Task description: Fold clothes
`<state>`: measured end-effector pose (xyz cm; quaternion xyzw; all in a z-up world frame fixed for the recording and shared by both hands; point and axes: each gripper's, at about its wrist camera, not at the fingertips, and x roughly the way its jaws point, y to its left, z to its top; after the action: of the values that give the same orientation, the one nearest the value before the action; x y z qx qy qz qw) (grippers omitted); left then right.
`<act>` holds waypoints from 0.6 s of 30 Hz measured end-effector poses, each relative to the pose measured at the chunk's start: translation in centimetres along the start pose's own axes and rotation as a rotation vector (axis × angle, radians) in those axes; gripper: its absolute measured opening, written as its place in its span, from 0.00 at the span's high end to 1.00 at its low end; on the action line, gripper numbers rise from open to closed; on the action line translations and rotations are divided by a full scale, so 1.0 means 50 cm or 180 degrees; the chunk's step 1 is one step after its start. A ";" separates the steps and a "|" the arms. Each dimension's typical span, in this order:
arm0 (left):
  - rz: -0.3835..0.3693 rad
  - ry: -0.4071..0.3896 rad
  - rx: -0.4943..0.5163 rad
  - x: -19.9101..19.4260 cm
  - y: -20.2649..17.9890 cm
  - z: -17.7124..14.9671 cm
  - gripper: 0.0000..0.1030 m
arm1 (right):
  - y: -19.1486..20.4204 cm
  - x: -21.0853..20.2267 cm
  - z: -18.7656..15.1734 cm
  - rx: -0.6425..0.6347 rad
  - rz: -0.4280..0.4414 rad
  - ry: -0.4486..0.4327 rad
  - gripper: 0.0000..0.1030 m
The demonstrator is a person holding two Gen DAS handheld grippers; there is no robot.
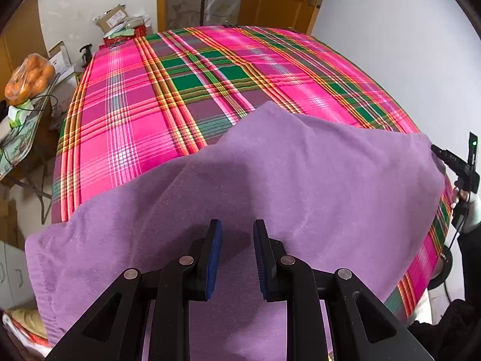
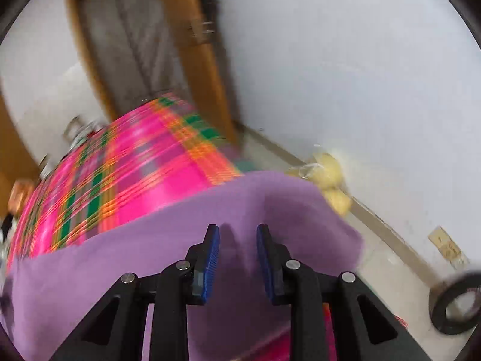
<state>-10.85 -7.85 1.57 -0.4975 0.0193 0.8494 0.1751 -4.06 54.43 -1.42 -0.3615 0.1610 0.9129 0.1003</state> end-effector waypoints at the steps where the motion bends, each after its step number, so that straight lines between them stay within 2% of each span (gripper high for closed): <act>1: 0.0002 -0.0003 0.0006 -0.001 -0.002 0.000 0.78 | -0.007 0.008 0.012 0.0006 -0.0003 0.0008 0.76; 5: 0.0028 -0.0029 0.0041 -0.007 -0.006 0.001 0.78 | -0.013 0.028 0.051 0.0104 -0.0226 0.0105 0.76; 8: 0.0061 -0.0071 0.0043 -0.015 -0.002 0.001 0.78 | 0.034 -0.005 0.043 0.0058 -0.0267 0.0067 0.69; 10: 0.0061 -0.0054 0.0037 -0.017 0.003 -0.003 0.78 | 0.091 -0.035 0.014 -0.0263 0.0052 0.0037 0.69; 13: 0.0032 0.0014 0.0074 -0.011 0.000 -0.010 0.78 | 0.228 -0.075 -0.067 -0.0767 0.0617 0.0208 0.69; 16: -0.0005 0.0062 0.0258 -0.009 -0.024 -0.021 0.78 | 0.342 -0.118 -0.143 -0.1181 0.0974 0.0295 0.69; 18: -0.0043 0.0075 0.0409 -0.010 -0.046 -0.031 0.78 | 0.398 -0.140 -0.188 -0.1473 0.1106 0.0345 0.69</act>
<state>-8.58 -6.17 1.55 -0.4954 0.0724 0.8392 0.2122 0.94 32.05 1.37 -0.3899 0.0132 0.9082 -0.1514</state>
